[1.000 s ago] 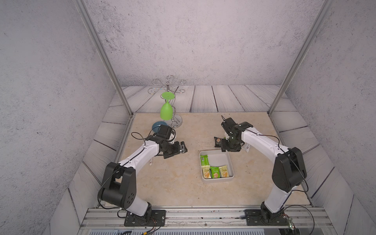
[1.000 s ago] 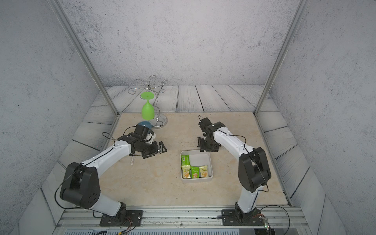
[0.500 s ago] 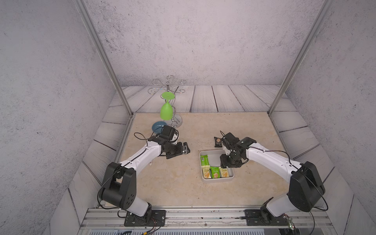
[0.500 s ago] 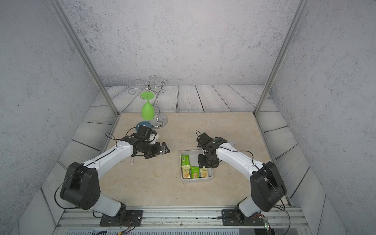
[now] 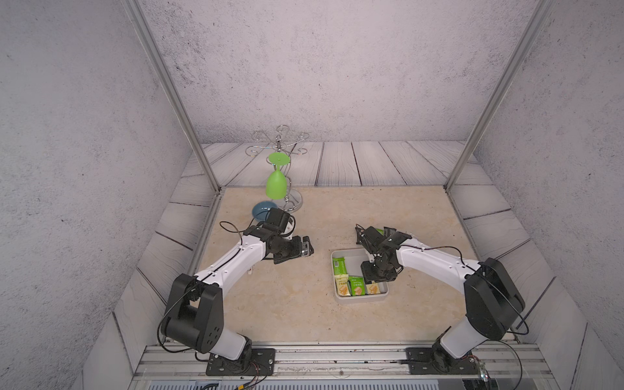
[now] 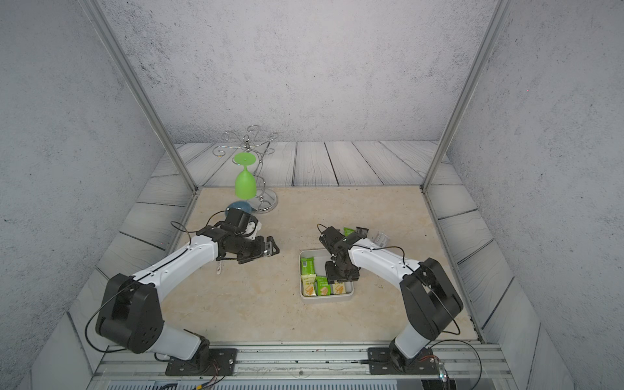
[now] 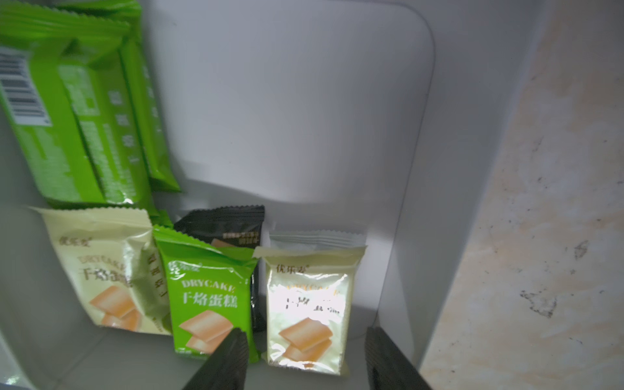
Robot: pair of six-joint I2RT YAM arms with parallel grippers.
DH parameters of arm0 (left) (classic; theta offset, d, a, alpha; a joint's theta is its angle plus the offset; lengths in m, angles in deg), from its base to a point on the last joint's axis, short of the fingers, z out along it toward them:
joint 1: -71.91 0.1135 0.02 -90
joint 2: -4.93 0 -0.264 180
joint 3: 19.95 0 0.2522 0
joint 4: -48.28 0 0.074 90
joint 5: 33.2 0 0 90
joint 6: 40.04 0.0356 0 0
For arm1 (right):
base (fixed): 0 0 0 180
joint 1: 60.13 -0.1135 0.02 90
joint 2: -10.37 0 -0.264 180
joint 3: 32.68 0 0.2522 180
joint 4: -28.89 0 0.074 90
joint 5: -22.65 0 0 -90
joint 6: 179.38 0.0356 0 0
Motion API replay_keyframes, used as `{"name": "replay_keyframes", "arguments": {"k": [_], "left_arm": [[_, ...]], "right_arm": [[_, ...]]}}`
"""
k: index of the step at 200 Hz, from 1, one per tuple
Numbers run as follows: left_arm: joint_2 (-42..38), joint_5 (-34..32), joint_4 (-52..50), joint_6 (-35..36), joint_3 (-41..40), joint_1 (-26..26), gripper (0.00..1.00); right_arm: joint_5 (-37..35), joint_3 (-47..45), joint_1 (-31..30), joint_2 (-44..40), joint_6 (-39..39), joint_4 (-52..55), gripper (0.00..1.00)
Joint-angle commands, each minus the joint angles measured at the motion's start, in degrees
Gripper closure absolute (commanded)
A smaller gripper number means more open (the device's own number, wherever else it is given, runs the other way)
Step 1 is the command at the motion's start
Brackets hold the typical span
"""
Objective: Take the cookies out of the storage box
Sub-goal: Pick up the cookie from the storage box.
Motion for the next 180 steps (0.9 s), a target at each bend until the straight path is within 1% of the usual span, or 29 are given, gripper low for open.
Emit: {"name": "replay_keyframes", "arguments": {"k": [1, 54, 88, 127, 180], "left_arm": [[-1.1, -0.9, -1.4, 0.7, -0.3, -0.4, 0.01], [-0.8, -1.0, -1.9, 1.1, 0.0, -0.5, 0.01], [-0.8, -1.4, -2.3, 1.4, 0.0, -0.5, 0.01], [-0.6, -1.4, -2.3, 1.5, 0.1, -0.4, 0.01], [-0.7, -1.6, -2.5, 1.8, 0.0, -0.5, 0.01]], "right_arm": [[-1.6, -0.7, -0.4, 1.0, 0.0, -0.6, 0.39], [-1.4, -0.1, -0.6, 3.8, -0.3, -1.7, 0.4], [-3.1, 0.5, -0.6, 5.3, -0.3, -1.2, 0.4], [-2.6, 0.6, -0.7, 6.7, -0.3, -1.5, 0.41], [-2.1, 1.1, -0.7, 6.9, 0.1, -1.4, 0.48]]}}
